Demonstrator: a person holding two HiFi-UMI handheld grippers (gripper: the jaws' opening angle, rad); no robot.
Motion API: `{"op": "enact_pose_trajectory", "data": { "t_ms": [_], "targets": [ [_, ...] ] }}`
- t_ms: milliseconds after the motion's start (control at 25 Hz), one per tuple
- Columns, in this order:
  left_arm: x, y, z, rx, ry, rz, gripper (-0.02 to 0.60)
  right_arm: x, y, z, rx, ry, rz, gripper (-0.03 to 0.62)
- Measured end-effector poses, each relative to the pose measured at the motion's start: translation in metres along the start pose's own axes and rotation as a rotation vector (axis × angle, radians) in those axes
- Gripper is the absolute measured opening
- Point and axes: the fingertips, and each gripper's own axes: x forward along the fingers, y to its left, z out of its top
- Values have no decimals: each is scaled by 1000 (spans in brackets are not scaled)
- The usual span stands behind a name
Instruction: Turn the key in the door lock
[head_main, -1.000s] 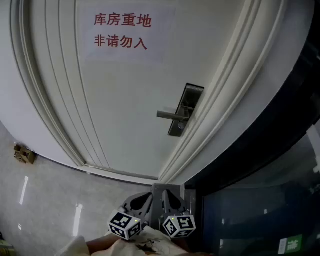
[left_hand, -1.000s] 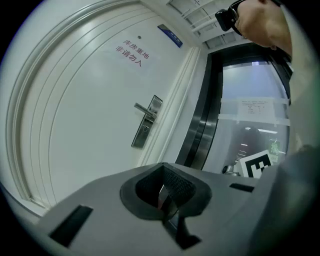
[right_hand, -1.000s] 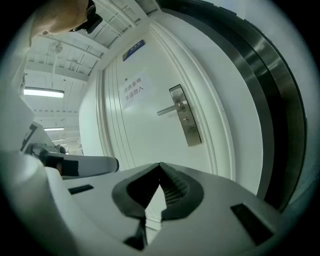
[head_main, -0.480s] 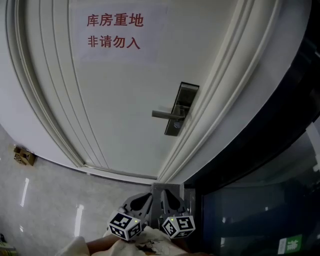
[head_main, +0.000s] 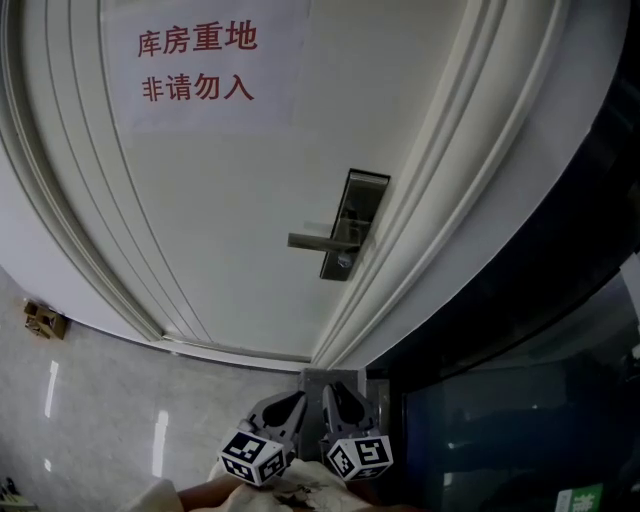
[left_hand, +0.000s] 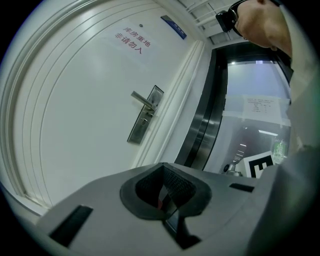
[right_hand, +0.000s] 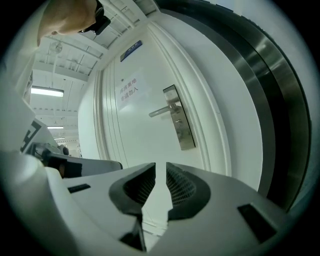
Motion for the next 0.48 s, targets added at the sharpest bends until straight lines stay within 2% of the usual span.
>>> {"op": "enact_pose_trajectory", "data": {
  "t_ms": [120, 360, 480],
  "targets": [
    [22, 15, 14, -17, -16, -23, 5, 27, -14, 10, -43, -17, -16, 61],
    [47, 68, 59, 37, -61, -55, 5, 93, -19, 41, -81, -86, -60, 63],
    [51, 87, 74, 61, -76, -62, 5, 110, -15, 51, -107, -119, -112, 63]
  ]
}}
